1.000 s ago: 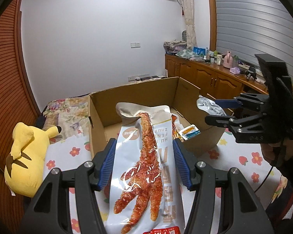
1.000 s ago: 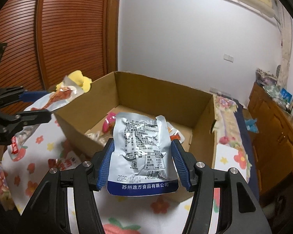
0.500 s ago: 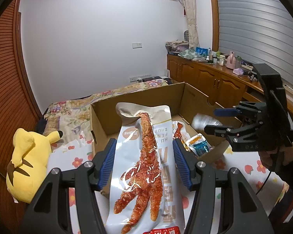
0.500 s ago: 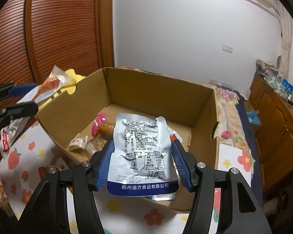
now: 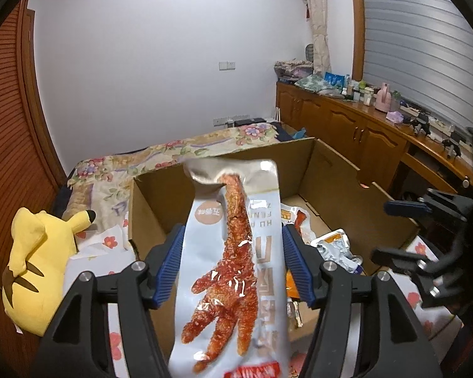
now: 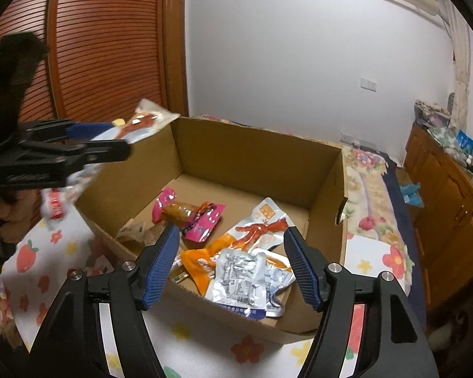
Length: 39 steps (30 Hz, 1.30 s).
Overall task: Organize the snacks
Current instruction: 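Release both packs into the box and move both grippers to the remaining snacks, then grasp the bronze wrapped candy with the right gripper while the left grasps the duck gizzard pouch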
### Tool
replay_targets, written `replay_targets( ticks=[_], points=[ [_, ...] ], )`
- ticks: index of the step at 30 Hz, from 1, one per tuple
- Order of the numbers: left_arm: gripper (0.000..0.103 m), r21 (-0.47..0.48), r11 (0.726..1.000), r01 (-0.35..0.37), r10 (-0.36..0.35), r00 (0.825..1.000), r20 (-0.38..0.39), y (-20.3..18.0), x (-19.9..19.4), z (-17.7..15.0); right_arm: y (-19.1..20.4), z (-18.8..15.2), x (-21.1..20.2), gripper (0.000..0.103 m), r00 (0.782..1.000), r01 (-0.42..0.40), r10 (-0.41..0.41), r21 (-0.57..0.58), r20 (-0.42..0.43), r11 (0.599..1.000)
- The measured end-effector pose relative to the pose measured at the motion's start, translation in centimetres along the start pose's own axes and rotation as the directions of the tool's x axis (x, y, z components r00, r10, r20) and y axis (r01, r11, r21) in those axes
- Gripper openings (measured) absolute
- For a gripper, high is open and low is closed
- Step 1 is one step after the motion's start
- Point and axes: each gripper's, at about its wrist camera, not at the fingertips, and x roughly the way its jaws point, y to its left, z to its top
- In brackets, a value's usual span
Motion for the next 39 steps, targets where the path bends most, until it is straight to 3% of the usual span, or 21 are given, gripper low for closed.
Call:
replay_targets(
  ticks=[11, 24, 39],
  points=[
    [0.066, -0.014, 1.000, -0.002, 0.002, 1.000, 0.014, 0.6, -1.6, -0.9, 1.7, -0.6, -1.2, 0.072, 1.000, -0.013, 0.013, -0.004, 0.004, 1.000],
    [0.066, -0.004, 0.999, 0.035, -0.035, 0.999, 0.015, 1.4, -7.5, -7.3, 8.3, -2.2, -1.7, 0.071, 0.992, -0.125, 0.125, -0.014, -0.005, 0.992],
    [0.066, -0.049, 0.997, 0.058, -0.063, 0.991, -0.114, 2.7, -3.9, -13.7, 10.4, -5.4, 3.3, 0.053, 0.975, -0.154, 0.161, 0.058, -0.153, 0.986]
  ],
)
